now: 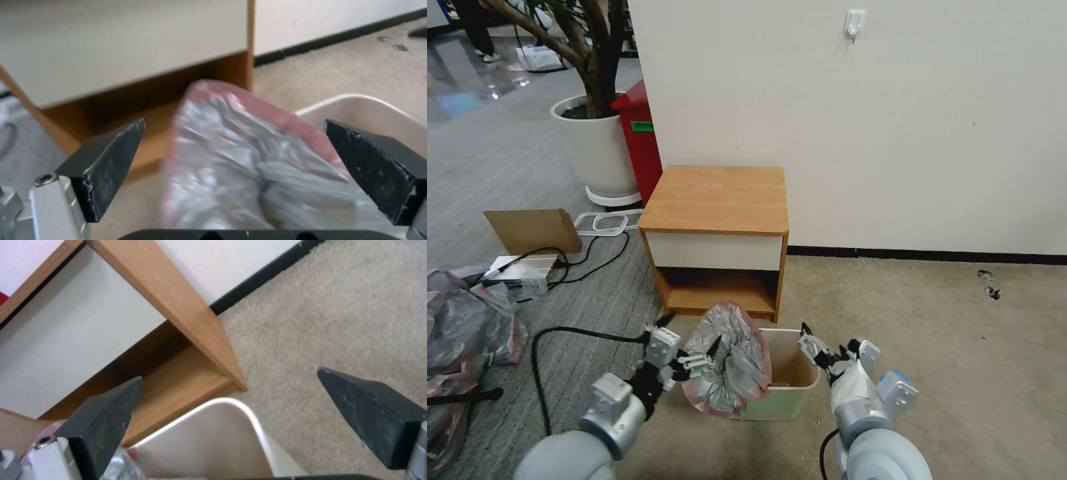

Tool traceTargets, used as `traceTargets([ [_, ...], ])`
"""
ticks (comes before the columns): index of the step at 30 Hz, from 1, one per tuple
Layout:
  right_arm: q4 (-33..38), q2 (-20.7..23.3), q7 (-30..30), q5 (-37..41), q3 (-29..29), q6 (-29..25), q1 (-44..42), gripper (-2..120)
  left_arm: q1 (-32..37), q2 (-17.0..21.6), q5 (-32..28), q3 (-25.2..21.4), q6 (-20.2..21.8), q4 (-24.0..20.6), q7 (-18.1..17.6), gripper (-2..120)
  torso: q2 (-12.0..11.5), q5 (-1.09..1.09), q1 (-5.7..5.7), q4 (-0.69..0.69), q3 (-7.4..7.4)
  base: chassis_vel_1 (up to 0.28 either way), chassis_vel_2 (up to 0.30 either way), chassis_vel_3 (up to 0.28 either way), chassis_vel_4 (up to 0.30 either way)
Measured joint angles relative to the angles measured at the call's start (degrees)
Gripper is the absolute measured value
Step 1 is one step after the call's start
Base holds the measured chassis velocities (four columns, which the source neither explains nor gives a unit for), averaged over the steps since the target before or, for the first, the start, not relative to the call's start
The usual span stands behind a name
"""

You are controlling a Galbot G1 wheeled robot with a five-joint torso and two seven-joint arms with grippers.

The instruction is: Pick up the garbage bag from the table and place it over the trash can.

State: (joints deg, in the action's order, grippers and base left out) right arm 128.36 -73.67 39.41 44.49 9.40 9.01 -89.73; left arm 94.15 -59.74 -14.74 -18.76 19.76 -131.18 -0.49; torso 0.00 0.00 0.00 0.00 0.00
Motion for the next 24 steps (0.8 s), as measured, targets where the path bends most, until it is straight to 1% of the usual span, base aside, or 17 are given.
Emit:
traceTargets([
  [3, -0.8, -0.1, -0.5, -0.8, 0.4, -0.2, -0.1, 100, -1.9, -1.8, 0.1, 3.8, 1.0, 2.4, -2.0, 100, 0.0, 0.00, 0.00, 0.00, 0.00, 0.000, 0.000, 0.000, 0.000],
  [5, -1.0, -0.1, -0.5, -0.9, 0.5, -0.2, -0.1, 100, -2.1, -2.0, 0.1, 4.2, 1.2, 2.7, -2.5, 100, 0.0, 0.00, 0.00, 0.00, 0.00, 0.000, 0.000, 0.000, 0.000],
  [7, -1.4, -0.1, -0.6, -1.1, 0.5, -0.2, -0.1, 100, -2.5, -2.6, 0.0, 4.9, 2.1, 2.9, -4.2, 95, 0.0, 0.01, 0.00, -0.01, 0.00, 0.000, 0.000, 0.000, 0.000],
  [8, -1.4, -0.1, -0.6, -1.1, 0.5, -0.2, -0.1, 100, -2.5, -2.6, 0.0, 4.9, 2.1, 2.9, -4.2, 95, 0.0, 0.01, 0.00, -0.01, 0.00, 0.000, 0.000, 0.000, 0.000],
  [9, -1.6, -0.1, -0.7, -1.2, 0.6, -0.3, 0.0, 100, -2.5, -2.9, -0.1, 5.1, 2.7, 3.0, -5.6, 91, 0.0, 0.01, 0.00, 0.00, 0.00, 0.000, 0.000, 0.000, 0.000],
  [10, -1.6, -0.1, -0.7, -1.2, 0.6, -0.3, 0.0, 100, -2.5, -2.9, -0.1, 5.2, 2.8, 3.0, -5.7, 91, 0.0, 0.01, 0.00, 0.00, 0.00, 0.000, 0.000, 0.000, 0.000],
  [11, -1.7, -0.1, -1.0, -1.2, 0.6, -0.3, 0.2, 100, -2.6, -3.1, -0.2, 5.3, 3.3, 3.0, -7.4, 81, 0.0, 0.00, 0.00, 0.00, 0.00, 0.000, 0.000, 0.000, 0.000],
  [12, -1.8, -0.1, -1.3, -1.3, 0.7, -0.4, 0.3, 100, -2.5, -3.3, -0.2, 5.2, 3.4, 3.1, -8.4, 76, 0.0, 0.01, 0.00, 0.00, 0.00, 0.000, 0.000, 0.000, 0.000],
  [13, -1.8, -0.1, -1.3, -1.3, 0.7, -0.4, 0.3, 100, -2.5, -3.3, -0.2, 5.2, 3.4, 3.1, -8.4, 76, 0.0, 0.01, 0.00, 0.00, 0.00, 0.000, 0.000, 0.000, 0.000],
  [14, -1.9, 0.0, -2.2, -1.5, 0.9, -0.5, 0.6, 100, -2.3, -3.5, -0.3, 4.8, 3.6, 3.1, -9.7, 69, 0.0, 0.00, 0.00, 0.00, 0.00, 0.000, 0.000, 0.000, 0.000],
  [15, -2.0, 0.0, -2.4, -1.7, 1.0, -0.5, 0.7, 100, -2.2, -3.5, -0.3, 4.7, 3.6, 3.2, -10.0, 68, 0.0, 0.01, 0.00, 0.00, 0.00, 0.000, 0.000, 0.000, 0.000],
  [16, -2.1, 0.1, -3.1, -2.2, 1.2, -0.6, 0.9, 100, -2.0, -3.5, -0.4, 4.4, 3.6, 3.3, -10.6, 62, 0.0, 0.01, 0.00, 0.01, 0.00, 0.000, 0.000, 0.000, 0.000],
  [17, -2.1, 0.1, -3.1, -2.2, 1.2, -0.6, 0.9, 100, -2.0, -3.5, -0.4, 4.4, 3.6, 3.3, -10.6, 62, 0.0, 0.01, 0.00, 0.01, 0.00, 0.000, 0.000, 0.000, 0.000],
  [19, -2.3, 0.2, -4.0, -3.1, 1.7, -0.9, 1.3, 100, -1.8, -3.5, -0.5, 4.1, 3.8, 3.5, -11.2, 54, 0.0, 0.01, 0.00, 0.00, 0.00, 0.000, 0.000, 0.000, 0.000],
  [20, -2.4, 0.2, -4.4, -3.5, 2.0, -1.1, 1.6, 100, -1.7, -3.5, -0.5, 3.9, 3.9, 3.8, -11.5, 53, 0.0, 0.00, 0.00, 0.01, 0.00, 0.000, 0.000, 0.000, 0.000],
  [21, -2.5, 0.3, -4.6, -3.7, 2.4, -1.3, 1.9, 100, -1.6, -3.5, -0.6, 3.9, 3.9, 4.2, -11.6, 57, 0.0, 0.00, 0.00, 0.01, 0.00, 0.000, 0.000, 0.000, 0.000],
  [24, -2.5, 0.3, -4.7, -3.8, 2.8, -1.4, 2.1, 100, -1.7, -3.5, -0.7, 4.0, 3.9, 4.5, -11.7, 59, 0.0, 0.00, 0.00, 0.01, 0.00, 0.000, 0.000, 0.000, 0.000],
])
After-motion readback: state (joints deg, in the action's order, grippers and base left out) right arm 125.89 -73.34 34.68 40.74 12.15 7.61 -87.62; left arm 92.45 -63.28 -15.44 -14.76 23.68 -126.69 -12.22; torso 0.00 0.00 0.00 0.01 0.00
